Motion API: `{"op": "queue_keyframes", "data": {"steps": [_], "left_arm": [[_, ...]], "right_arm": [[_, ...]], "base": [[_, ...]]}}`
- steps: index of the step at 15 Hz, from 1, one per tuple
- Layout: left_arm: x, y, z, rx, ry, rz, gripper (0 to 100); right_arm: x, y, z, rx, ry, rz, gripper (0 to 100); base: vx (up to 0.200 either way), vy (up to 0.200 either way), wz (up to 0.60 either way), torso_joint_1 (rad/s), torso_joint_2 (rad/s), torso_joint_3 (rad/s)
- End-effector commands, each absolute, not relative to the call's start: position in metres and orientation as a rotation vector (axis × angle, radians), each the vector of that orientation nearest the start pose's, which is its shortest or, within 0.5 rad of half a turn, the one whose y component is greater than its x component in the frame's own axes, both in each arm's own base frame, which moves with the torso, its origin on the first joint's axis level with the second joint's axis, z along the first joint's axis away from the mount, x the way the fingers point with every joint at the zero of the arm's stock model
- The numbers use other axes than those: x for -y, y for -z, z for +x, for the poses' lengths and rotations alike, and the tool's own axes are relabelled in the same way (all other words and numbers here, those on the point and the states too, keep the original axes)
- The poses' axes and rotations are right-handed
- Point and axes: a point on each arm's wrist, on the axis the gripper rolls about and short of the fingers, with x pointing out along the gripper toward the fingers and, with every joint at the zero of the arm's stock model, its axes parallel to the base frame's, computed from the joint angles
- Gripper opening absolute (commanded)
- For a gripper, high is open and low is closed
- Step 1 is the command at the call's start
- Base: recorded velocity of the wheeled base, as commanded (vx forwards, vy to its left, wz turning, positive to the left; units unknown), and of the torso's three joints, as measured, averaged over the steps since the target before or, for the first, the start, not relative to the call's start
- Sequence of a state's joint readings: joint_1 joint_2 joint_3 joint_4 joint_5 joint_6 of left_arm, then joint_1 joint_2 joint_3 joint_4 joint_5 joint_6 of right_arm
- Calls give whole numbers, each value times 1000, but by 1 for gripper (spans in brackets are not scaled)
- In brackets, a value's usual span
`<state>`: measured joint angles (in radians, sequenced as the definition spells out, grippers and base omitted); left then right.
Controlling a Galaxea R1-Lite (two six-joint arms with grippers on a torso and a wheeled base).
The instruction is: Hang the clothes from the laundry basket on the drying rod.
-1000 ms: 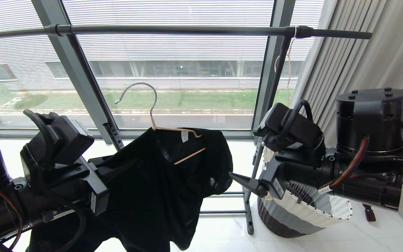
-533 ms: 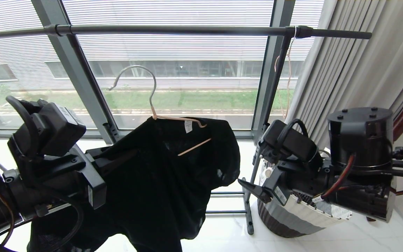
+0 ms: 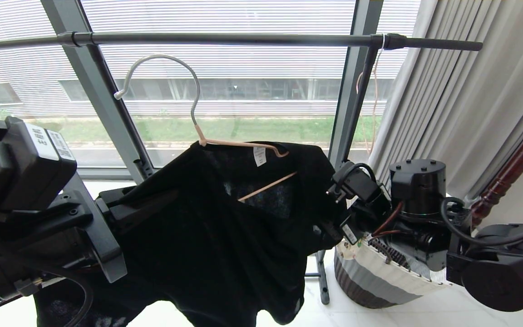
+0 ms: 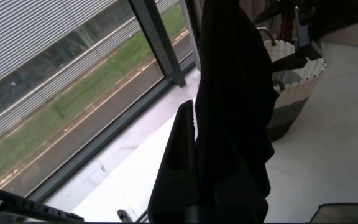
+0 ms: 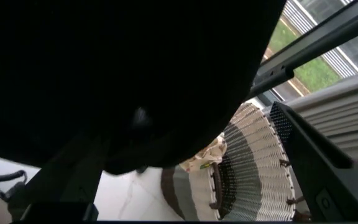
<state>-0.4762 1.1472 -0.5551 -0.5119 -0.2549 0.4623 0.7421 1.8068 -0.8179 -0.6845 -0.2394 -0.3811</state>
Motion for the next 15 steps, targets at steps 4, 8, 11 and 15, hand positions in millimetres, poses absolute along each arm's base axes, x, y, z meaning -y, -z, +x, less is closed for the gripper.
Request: {"op": "queue_keyframes", "data": {"steps": [4,8,11,15], "left_arm": [[82,-231,141,98,751,450,0],[83,-228,140,89,756,453,0],[82,-218,141,46,739,460,0],[80,-205,138,-1,737,469,0]], "right_arm": [[-211,-148,262,-163,-495,-498,100],[-213,-148,264,-126,-493,-477,0],[-210,-156,263,-104,-483,-465,0],[-193,-175,265,-60,-431,-437,0]], "base": [[0,0,0,0,0,0],[0,0,0,0,0,0],[0,0,0,0,0,0],[0,0,0,0,0,0]]}}
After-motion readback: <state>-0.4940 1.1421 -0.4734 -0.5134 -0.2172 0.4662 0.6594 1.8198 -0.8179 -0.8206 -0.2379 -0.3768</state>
